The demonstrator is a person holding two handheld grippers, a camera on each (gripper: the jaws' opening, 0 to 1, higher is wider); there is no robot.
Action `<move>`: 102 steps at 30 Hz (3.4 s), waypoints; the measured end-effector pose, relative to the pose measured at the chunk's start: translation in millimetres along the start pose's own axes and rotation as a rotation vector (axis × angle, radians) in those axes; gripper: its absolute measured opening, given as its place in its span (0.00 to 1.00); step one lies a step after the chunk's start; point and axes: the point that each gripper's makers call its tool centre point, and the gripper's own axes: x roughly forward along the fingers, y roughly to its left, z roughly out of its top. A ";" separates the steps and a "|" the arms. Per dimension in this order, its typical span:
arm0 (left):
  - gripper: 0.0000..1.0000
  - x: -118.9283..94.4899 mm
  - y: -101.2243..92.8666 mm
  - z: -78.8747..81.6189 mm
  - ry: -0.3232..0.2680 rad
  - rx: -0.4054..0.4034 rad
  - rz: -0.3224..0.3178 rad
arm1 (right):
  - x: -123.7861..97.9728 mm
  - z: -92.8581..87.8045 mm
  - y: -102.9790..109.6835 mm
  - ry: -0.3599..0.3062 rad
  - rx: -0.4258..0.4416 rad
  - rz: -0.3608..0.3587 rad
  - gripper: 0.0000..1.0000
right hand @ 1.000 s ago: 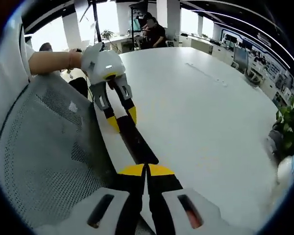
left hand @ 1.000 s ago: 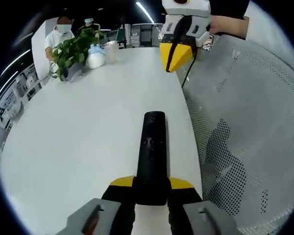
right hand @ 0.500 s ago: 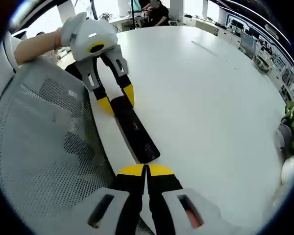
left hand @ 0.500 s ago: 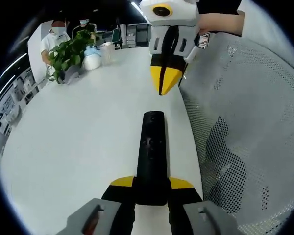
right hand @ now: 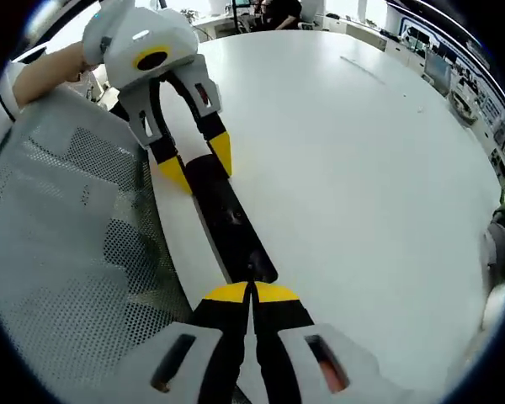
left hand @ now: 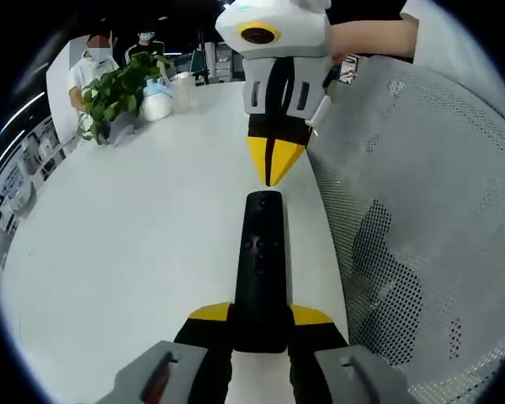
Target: Press the specified remote control buttons in sequence, fully releasing each button before pressing the next.
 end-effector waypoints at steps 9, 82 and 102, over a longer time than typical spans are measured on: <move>0.24 -0.8 -0.4 0.5 0.002 -0.002 -0.001 | 5.0 0.5 -3.7 0.030 -0.015 -0.011 0.00; 0.24 -2.4 -2.7 -0.5 0.007 -0.008 -0.007 | 9.4 6.4 5.6 -0.075 0.058 -0.018 0.00; 0.24 -2.4 -2.7 -0.4 0.007 -0.008 -0.006 | 13.0 9.7 3.8 0.056 -0.074 -0.040 0.00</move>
